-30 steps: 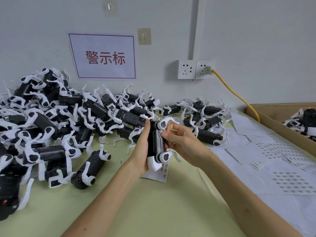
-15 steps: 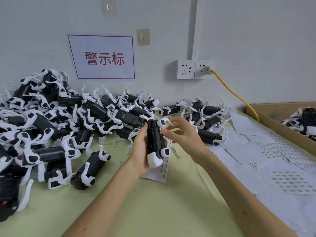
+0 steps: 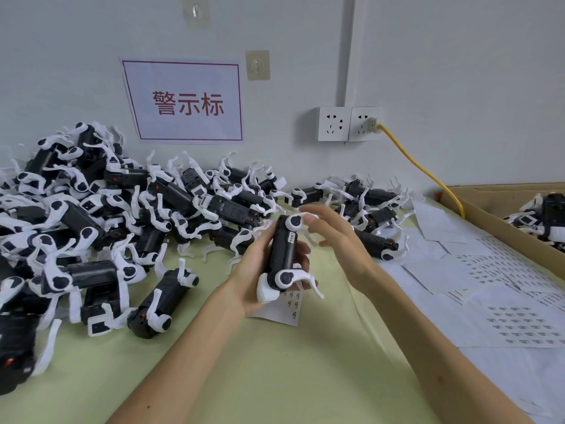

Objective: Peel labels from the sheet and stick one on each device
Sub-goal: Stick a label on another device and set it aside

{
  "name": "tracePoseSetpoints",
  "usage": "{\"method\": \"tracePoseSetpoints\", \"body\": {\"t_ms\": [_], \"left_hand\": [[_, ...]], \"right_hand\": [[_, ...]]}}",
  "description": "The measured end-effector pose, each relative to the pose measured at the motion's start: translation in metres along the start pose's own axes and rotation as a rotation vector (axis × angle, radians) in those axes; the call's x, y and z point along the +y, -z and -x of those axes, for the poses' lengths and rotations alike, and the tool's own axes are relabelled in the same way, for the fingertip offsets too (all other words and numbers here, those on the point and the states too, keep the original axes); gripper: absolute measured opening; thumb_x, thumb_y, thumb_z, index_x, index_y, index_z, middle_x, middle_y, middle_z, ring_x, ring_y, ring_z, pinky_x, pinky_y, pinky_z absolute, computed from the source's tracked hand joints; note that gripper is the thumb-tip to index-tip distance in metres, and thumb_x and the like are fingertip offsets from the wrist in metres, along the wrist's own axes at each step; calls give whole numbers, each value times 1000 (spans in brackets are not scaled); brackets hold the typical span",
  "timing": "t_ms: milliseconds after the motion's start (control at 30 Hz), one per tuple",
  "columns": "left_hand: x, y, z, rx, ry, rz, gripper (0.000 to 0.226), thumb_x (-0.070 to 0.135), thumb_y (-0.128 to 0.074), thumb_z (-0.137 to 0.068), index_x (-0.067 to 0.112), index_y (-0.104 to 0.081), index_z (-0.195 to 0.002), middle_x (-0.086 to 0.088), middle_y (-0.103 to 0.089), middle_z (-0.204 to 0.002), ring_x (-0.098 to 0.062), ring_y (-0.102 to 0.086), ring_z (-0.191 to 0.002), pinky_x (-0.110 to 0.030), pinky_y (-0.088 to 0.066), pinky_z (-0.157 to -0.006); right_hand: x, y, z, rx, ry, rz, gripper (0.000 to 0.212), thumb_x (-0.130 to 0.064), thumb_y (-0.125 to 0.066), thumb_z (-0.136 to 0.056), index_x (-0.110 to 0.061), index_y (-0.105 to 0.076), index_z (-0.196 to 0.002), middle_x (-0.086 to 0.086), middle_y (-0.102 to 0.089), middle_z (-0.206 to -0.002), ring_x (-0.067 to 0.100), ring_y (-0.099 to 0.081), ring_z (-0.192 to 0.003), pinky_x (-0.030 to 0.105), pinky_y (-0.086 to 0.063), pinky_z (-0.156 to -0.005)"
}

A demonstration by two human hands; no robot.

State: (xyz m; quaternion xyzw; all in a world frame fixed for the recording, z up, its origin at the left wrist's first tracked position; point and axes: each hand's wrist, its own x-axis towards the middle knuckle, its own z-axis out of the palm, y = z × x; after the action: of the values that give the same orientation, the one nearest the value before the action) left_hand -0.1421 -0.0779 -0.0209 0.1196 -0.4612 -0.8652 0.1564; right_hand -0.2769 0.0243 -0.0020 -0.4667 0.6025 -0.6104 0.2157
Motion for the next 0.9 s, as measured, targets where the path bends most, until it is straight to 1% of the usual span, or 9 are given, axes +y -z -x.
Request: {"method": "tracePoseSetpoints", "body": {"t_ms": [133,233,333,467,567,667,767,833,900], "left_hand": [[0,1,3,-85,123,-96,49,55,-63,-91,9,-79,-96,-11,-72,-90,-27,-70,-72,-53,-60,-79],[3,4,5,-24,195,-86,51,50,-60,-96,3,-79,-97,-16,-71,-96,-31,-70,-76,-49,-60,-78],[6,6,2,134,179,69,53,43,-52,-103,-4,-76,-97,-21,-71,-90,-35,-71,-71,-49,-62,-69],[17,12,7,201,37,170,41,27,-43,-103,-3,-71,-109,-25,-69,-101,-37,-70,-73,-41,-61,-58],[19,13,7,242,5,229,50,40,-40,-107,-1,-69,-109,-24,-73,-97,-40,-73,-74,-40,-64,-57],[14,9,2,389,-120,-50,46,43,-38,-109,2,-60,-108,-18,-75,-88,-38,-74,-72,-38,-62,-58],[13,6,1,489,-305,-213,35,33,-41,-109,6,-62,-102,-13,-73,-81,-30,-71,-62,-36,-60,-58],[16,6,3,528,-444,-234,27,21,-43,-107,7,-62,-94,-10,-68,-69,-24,-67,-55,-33,-58,-53],[15,8,3,634,-608,-347,20,12,-47,-102,9,-62,-89,-4,-65,-64,-18,-63,-57,-29,-53,-52]], "right_hand": [[-1,14,3,-381,-114,-133,40,-46,-53,-98,-10,-67,-102,14,-60,-90,26,-55,-75,35,-50,-72],[-3,25,1,-399,-124,-78,35,-39,-55,-93,-7,-66,-104,10,-64,-90,23,-60,-78,35,-48,-76],[-3,39,-4,-336,-147,-87,48,-31,-59,-86,-2,-62,-123,14,-69,-107,24,-67,-93,46,-51,-94],[0,58,-2,-437,-217,-105,54,-32,-65,-88,-3,-58,-132,24,-66,-116,36,-68,-92,42,-56,-87],[4,65,-3,-479,-333,-120,62,-46,-66,-87,-4,-59,-134,28,-66,-110,36,-69,-82,43,-59,-82],[8,73,-7,-251,-424,-327,46,-43,-57,-93,-5,-65,-119,21,-61,-96,30,-62,-69,41,-59,-71],[9,98,-5,152,-382,-648,27,-33,-62,-89,-9,-72,-96,15,-57,-106,23,-58,-64,38,-60,-66],[13,123,1,436,-250,-993,36,-35,-62,-93,-4,-66,-109,17,-62,-121,28,-64,-81,39,-62,-73],[15,145,11,555,-24,-1391,53,-42,-54,-98,3,-53,-125,24,-60,-134,37,-70,-102,46,-58,-90]]}}
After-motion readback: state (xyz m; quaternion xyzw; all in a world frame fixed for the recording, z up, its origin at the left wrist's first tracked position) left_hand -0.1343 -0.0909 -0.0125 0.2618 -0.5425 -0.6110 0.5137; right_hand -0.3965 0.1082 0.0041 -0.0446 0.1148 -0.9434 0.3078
